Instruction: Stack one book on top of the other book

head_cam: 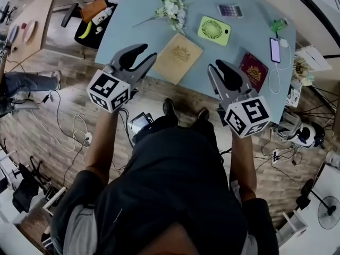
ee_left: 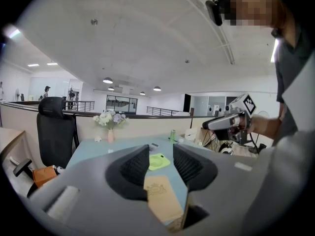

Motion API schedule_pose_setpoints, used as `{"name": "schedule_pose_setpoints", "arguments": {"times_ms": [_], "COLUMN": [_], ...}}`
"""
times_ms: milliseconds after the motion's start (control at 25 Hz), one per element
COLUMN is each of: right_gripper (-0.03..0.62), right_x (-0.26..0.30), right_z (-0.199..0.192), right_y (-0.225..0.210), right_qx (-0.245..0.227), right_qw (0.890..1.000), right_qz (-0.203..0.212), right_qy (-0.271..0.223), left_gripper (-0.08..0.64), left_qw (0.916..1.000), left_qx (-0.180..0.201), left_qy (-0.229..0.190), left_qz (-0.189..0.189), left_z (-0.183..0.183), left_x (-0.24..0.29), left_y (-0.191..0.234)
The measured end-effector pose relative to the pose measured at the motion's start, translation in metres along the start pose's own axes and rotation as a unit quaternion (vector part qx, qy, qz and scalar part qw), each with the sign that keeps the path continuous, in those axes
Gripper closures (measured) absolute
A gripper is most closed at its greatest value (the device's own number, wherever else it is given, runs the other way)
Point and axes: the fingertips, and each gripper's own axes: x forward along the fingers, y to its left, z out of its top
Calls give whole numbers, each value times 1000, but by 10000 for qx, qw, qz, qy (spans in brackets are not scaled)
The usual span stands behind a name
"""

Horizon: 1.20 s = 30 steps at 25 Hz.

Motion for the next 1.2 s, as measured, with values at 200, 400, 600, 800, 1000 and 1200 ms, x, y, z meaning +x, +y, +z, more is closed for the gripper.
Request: {"name": "schedule_pose_setpoints", "arguments": {"times_ms": [200,400,600,800,1000,1200], "right_gripper": [508,497,486,474,462,452], "right_x": [28,57,82,102,114,125], "right_z": [-40,-87,-134,-179,-217,-246], "right_y": [-15,-36,-53,-64,-70,-72], "right_qx": [336,831,1200,1544,1737,1873], "right_qw": [9987,9944,9878,9790,9713,9645], "right_qz": [-26,-142,-240,-339,-447,-490], "right_qy": [379,636,964,1284,1561,1796], "left_gripper": [353,353,353,353,353,353], "left_qw": [9994,9970,9925,9878,9823,9773], "left_qx": [-252,-484,-841,-1023,-1176,-1277], "left_qy": [251,597,883,1171,1456,1685], "left_qz": [-21,-104,-61,-56,-48,-107], "left_z": [-34,-80,-127,-171,-207,-232], "left_x": [19,41,62,79,90,100], "left_y": [20,34,49,62,70,75]}}
